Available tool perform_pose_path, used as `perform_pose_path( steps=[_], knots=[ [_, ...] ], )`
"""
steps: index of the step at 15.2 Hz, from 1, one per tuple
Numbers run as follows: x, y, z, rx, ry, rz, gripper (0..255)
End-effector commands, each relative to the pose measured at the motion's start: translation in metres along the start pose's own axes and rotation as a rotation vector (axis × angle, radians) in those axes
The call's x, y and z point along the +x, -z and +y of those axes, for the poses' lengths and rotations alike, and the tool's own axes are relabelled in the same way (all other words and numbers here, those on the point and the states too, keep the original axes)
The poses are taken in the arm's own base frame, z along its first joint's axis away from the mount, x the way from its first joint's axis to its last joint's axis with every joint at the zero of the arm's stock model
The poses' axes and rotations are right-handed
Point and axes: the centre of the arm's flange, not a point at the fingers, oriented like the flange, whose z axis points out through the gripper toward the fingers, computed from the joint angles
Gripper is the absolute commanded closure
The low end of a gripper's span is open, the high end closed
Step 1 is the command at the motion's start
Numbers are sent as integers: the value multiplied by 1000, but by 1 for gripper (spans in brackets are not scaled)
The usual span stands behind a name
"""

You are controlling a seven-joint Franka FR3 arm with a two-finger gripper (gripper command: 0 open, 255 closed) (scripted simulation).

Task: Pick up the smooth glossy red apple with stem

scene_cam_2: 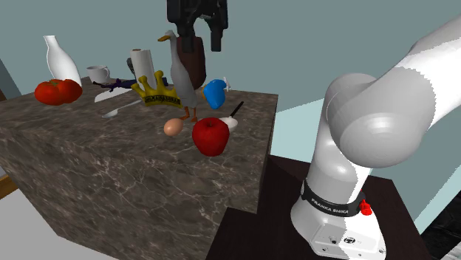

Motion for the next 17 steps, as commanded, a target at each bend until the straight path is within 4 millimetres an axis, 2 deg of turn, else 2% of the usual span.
perform_pose_path(
  steps=[1, 10, 17],
  knots=[
    [0, 0, 0, 0, 0, 0, 0],
    [-9, -113, 35, -14, -8, 123, 0],
    [-8, -149, 39, -14, -8, 123, 0]
  ],
)
